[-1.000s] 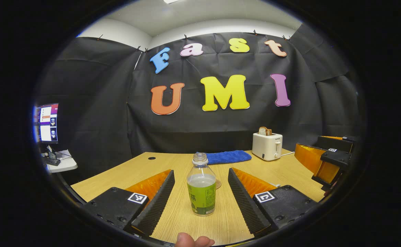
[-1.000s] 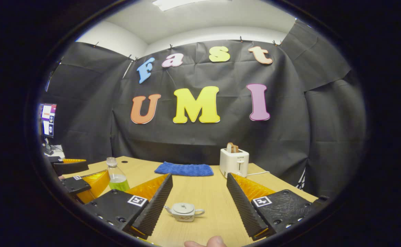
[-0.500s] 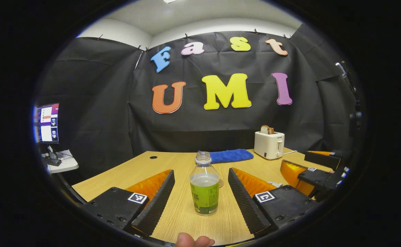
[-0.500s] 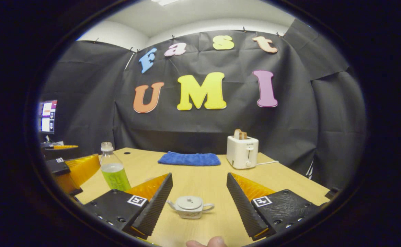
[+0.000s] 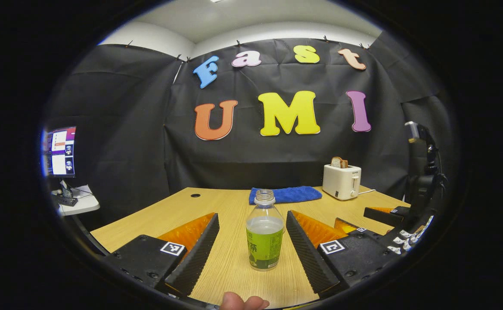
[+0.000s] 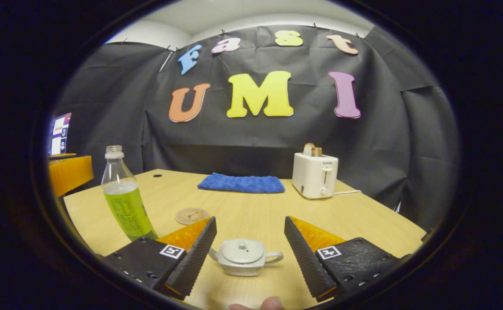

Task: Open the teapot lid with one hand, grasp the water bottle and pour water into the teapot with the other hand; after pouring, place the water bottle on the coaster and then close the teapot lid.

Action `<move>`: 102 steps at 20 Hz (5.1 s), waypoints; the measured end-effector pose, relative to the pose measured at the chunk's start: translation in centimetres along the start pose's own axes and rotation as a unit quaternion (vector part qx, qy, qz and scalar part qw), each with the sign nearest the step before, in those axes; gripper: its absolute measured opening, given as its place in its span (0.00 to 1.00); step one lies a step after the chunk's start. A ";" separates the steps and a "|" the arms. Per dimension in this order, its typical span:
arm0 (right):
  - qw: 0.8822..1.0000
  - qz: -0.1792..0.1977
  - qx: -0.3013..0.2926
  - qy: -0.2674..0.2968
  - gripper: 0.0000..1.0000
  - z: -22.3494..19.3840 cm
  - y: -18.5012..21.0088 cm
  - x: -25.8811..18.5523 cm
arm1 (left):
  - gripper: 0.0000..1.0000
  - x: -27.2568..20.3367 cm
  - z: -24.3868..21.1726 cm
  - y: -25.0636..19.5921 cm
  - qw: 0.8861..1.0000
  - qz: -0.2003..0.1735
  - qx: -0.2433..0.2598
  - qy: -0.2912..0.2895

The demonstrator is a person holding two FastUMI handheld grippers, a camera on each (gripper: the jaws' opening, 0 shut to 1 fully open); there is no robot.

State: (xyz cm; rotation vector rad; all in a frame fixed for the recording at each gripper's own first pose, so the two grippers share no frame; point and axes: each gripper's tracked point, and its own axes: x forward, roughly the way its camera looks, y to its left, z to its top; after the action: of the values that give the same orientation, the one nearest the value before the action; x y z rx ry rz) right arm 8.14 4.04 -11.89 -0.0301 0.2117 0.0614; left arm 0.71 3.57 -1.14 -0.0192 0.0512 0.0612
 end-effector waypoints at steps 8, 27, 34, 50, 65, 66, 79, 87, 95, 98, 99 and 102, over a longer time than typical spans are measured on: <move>1.000 0.012 0.004 0.023 0.70 -1.5 1.2 2.3 | 0.98 0.3 -0.4 0.5 1.000 0.002 -0.001 0.008; 0.999 0.031 0.033 0.010 0.00 0.6 0.6 1.9 | 0.98 0.1 -3.2 0.5 0.999 0.007 -0.003 0.032; 0.999 0.027 0.029 -0.002 0.00 2.2 -0.9 -0.3 | 0.98 0.2 -7.2 -1.3 0.997 -0.026 -0.022 0.076; 1.000 0.015 0.021 -0.018 0.00 3.0 -3.7 -2.6 | 0.97 5.2 -10.8 -2.5 0.994 -0.030 -0.003 0.100; 0.999 0.025 0.030 -0.013 0.00 3.0 -5.9 -4.1 | 0.75 5.0 -8.2 -0.4 0.979 -0.005 0.172 0.113; 0.999 0.024 0.028 -0.012 0.00 3.0 -6.3 -4.2 | 0.75 5.0 -7.6 0.1 0.973 0.000 0.204 0.111; 0.999 0.018 0.041 -0.022 0.00 3.0 -10.2 -5.6 | 0.74 5.7 -6.0 0.7 0.830 0.003 0.545 0.119; 0.998 0.007 0.052 -0.017 0.00 1.8 -13.1 -6.0 | 0.74 6.5 -5.6 -1.6 0.737 -0.026 0.664 0.124; 0.998 -0.002 0.066 -0.015 0.00 1.0 -15.0 -6.4 | 0.74 7.2 -4.8 -3.3 0.652 -0.032 0.748 0.121; 0.998 -0.004 0.069 -0.013 0.00 0.7 -15.4 -6.4 | 0.74 7.0 -5.1 -4.2 0.633 -0.039 0.764 0.119; 0.998 -0.004 0.069 -0.013 0.00 0.7 -15.5 -6.5 | 0.74 7.0 -5.1 -4.6 0.626 -0.041 0.770 0.117; 0.997 -0.006 0.069 -0.015 0.00 0.7 -15.8 -6.5 | 0.71 7.0 -4.7 -5.3 0.598 -0.043 0.792 0.112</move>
State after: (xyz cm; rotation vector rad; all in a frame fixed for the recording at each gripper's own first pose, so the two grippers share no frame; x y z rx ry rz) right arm 2.94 -12.05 -9.42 0.1077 0.1855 0.0358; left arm 7.78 -1.36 -6.13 1.8080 0.3506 -0.1074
